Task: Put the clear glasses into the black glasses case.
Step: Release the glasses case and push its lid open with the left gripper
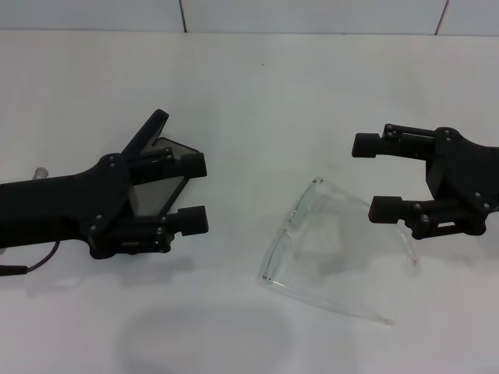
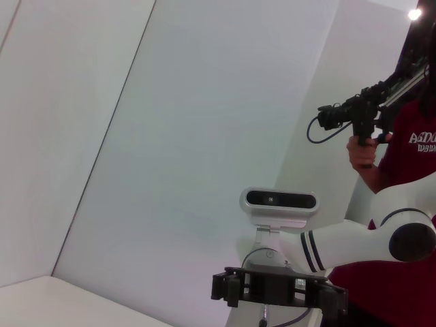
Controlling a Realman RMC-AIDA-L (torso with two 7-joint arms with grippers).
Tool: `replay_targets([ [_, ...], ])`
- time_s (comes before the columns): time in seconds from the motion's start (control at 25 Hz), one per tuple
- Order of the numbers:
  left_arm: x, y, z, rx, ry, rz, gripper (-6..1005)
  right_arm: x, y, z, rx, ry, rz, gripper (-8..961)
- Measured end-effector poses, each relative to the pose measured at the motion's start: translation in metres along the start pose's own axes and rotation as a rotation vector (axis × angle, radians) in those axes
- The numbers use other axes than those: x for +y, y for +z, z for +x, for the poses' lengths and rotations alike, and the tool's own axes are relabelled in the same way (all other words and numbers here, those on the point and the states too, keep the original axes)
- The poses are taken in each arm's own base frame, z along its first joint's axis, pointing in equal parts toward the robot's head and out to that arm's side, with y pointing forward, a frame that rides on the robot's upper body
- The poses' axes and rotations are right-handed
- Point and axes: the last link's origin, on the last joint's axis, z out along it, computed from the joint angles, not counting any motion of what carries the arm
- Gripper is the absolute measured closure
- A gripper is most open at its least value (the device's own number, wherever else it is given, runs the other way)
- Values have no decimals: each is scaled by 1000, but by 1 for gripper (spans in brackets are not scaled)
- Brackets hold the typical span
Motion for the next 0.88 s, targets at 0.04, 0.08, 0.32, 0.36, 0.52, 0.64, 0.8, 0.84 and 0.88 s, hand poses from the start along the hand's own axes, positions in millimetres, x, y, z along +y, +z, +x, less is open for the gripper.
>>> replay_targets([
  [0.04,0,0,0,0,0,0,182,0,0,0,0,0,0,95],
  [0.08,0,0,0,0,0,0,182,0,0,0,0,0,0,95],
  [0.32,0,0,0,0,0,0,183,0,0,0,-2,-1,1,97],
  [0.36,0,0,0,0,0,0,183,0,0,0,-2,-1,1,97],
  [0.52,0,0,0,0,0,1,183,0,0,0,-2,0,1,98],
  [0.64,0,0,0,2,1,3,182,-1,0,0,-3,-1,10,98],
  [0.8,-2,-7,5,37,18,40,182,-6,-8,1,0,-6,70,99],
  [0.84,-3,-8,7,47,22,50,182,-7,-12,1,-1,-9,95,99],
  [0.88,-4,-10,9,58,24,59,182,-9,-19,0,-12,-17,132,99],
])
